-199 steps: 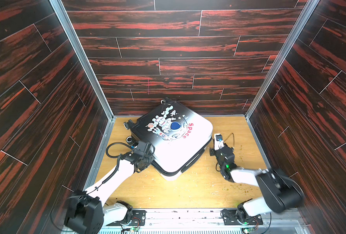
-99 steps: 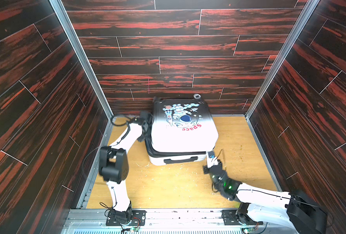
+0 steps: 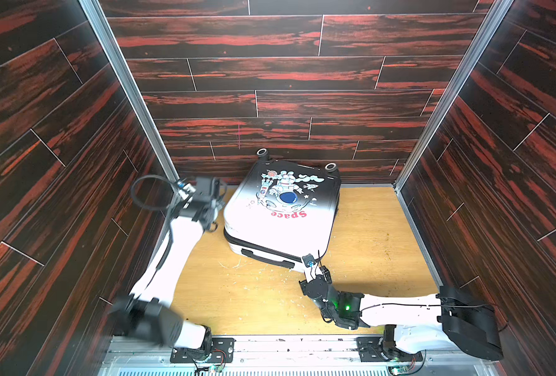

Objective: Open the suitcase zippers
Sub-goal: Adjust the suitcase at the center of the board, then unzip the zipper on the suitcase.

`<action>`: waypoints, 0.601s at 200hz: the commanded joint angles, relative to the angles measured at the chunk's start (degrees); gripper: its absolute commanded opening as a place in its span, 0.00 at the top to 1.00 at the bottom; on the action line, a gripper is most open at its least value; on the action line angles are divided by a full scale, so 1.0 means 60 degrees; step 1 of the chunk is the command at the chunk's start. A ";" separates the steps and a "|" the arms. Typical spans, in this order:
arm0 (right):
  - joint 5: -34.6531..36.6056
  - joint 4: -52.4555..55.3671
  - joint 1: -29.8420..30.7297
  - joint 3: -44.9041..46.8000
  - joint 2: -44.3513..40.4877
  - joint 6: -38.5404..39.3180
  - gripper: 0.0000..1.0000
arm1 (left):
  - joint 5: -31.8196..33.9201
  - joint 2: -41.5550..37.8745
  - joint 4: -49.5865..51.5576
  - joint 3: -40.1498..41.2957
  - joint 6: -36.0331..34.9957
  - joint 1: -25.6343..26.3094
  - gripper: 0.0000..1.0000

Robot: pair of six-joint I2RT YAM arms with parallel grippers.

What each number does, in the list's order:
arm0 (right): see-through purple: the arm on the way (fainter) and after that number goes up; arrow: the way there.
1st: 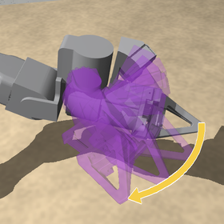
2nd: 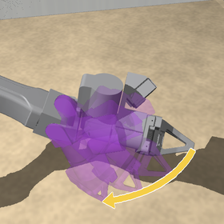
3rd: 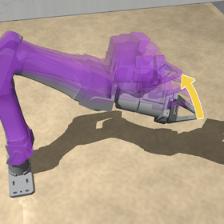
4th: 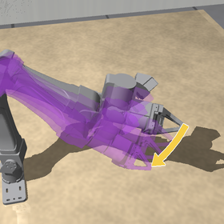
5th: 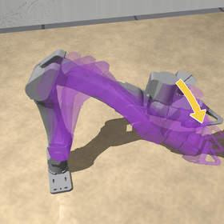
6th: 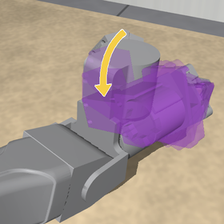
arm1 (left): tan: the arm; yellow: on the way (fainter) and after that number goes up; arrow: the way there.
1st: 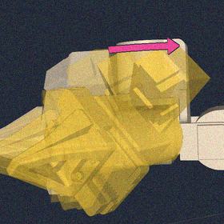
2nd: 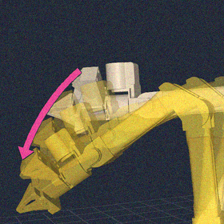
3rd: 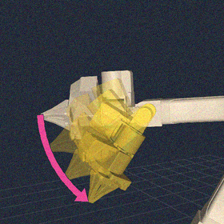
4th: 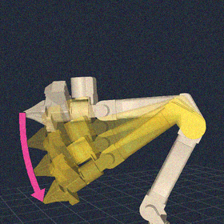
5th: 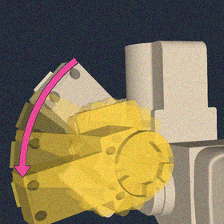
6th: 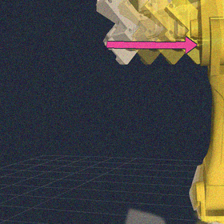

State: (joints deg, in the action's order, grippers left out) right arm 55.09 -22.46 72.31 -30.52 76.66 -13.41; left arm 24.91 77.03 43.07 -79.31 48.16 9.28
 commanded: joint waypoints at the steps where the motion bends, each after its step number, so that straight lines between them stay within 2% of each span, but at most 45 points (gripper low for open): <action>1: -0.0795 -0.0065 -0.0084 -0.0243 0.0160 -0.0376 1.00 | -0.2162 -0.0838 0.0032 0.1801 0.1030 0.0283 0.09; 10: -0.0900 -0.0039 -0.0106 -0.0251 0.0116 -0.0417 1.00 | -0.2677 -0.1288 -0.0301 0.2624 0.1535 0.0723 0.12; 34: -0.1103 0.0036 -0.0114 -0.0333 0.0078 -0.0587 1.00 | -0.2743 -0.2175 -0.1781 0.4694 0.3119 0.2657 0.14; 53: -0.1186 0.0088 -0.0106 -0.0418 0.0099 -0.0685 1.00 | -0.2980 -0.2192 -0.3330 0.6005 0.4640 0.3441 0.14; 69: -0.1225 0.0151 -0.0100 -0.0446 0.0091 -0.0757 1.00 | -0.3125 -0.1879 -0.4526 0.6682 0.5244 0.3666 0.14; 120: -0.1468 0.0366 -0.0087 -0.0312 -0.0084 -0.1106 1.00 | -0.3007 -0.0506 -0.6294 0.7017 0.5999 0.3842 0.17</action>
State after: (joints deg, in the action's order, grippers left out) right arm 53.15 -20.14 71.92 -31.46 76.03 -17.43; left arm 6.70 71.94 14.06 -38.30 79.35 32.03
